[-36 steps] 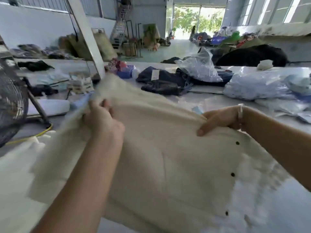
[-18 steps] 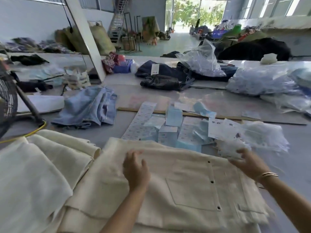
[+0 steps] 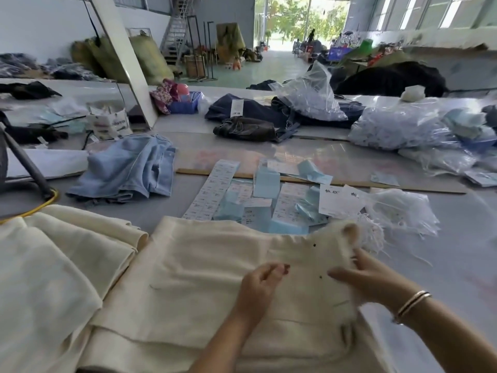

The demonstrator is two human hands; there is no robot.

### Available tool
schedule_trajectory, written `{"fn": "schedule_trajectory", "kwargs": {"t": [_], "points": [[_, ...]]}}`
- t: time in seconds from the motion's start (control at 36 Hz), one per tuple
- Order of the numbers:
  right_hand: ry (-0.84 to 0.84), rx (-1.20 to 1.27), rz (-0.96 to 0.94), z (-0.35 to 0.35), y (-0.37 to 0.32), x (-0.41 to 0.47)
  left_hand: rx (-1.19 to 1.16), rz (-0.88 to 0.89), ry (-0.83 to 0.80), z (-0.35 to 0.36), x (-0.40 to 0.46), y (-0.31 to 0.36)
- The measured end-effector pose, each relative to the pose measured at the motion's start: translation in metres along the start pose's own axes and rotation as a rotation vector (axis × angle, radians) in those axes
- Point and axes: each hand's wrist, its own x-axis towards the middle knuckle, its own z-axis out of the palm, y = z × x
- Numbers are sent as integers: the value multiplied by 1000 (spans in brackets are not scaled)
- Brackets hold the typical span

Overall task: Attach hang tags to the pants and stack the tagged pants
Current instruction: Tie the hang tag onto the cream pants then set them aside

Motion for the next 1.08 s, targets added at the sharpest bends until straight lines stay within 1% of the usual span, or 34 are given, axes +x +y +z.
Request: {"fn": "schedule_trajectory", "kwargs": {"t": [0.03, 0.08, 0.11, 0.14, 0.19, 0.25, 0.28, 0.42, 0.5, 0.58, 0.67, 0.72, 0.78, 0.86, 0.94, 1.03, 1.08], "points": [[5, -71, -59, 16, -3, -2, -159, -55, 0, -2, 0, 5], [-36, -151, -147, 50, -2, -3, -381, -163, -70, -9, 0, 7], [-54, -173, -184, 65, 2, -2, -446, -222, -108, -13, 0, 7], [-46, -186, -218, 78, 7, 0, -462, -264, -128, -16, -1, 7], [66, -173, -274, 96, 19, 5, -386, -269, -109, -20, 0, 2], [211, -93, -298, 105, 29, 7, -311, -246, -69, -21, 0, -5], [256, -42, -307, 108, 34, 8, -303, -243, -62, -20, 0, -7], [397, 65, -332, 114, 38, 11, -301, -269, -40, -13, 3, -6], [394, 196, -333, 115, 38, 15, -251, -267, -6, -7, 6, -5], [358, 460, -345, 112, 42, 16, -208, -267, 24, -7, 8, -6], [376, 692, -338, 104, 48, 16, -242, -284, 27, -9, 6, -5], [403, 750, -320, 101, 50, 15, -277, -285, 8, -10, 4, -3], [472, 674, -295, 103, 50, 15, -270, -256, -25, -10, 2, -3], [534, 411, -293, 106, 47, 18, -203, -171, -51, -5, -4, -3], [508, 193, -303, 109, 43, 22, -99, -63, -1, 2, -11, -4], [511, 60, -349, 112, 44, 23, 58, 73, 70, 6, -15, -6], [529, 1, -393, 114, 47, 22, 81, 118, 109, 7, -17, -6]]}}
